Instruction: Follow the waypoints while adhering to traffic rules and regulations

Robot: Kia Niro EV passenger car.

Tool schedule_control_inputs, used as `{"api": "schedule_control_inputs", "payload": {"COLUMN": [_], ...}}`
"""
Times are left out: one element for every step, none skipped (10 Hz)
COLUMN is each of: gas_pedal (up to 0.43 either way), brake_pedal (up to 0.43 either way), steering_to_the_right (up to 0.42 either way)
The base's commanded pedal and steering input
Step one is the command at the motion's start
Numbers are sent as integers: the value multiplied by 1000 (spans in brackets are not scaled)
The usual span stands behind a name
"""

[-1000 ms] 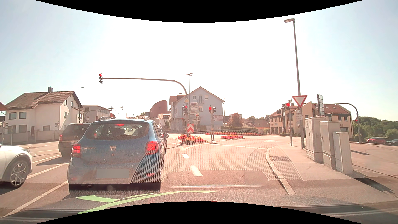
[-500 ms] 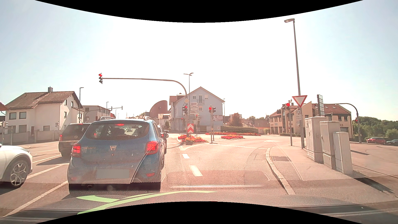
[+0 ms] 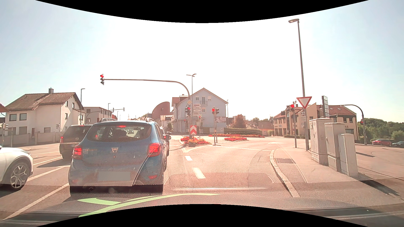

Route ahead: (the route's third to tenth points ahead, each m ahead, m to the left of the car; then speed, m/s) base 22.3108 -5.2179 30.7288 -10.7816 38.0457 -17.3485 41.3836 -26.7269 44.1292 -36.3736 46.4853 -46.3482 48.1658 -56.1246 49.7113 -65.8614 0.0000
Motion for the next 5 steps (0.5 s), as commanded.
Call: {"api": "schedule_control_inputs", "payload": {"gas_pedal": [0,0,0,0,0], "brake_pedal": [372,372,372,372,372], "steering_to_the_right": [73,73,73,73,73]}}
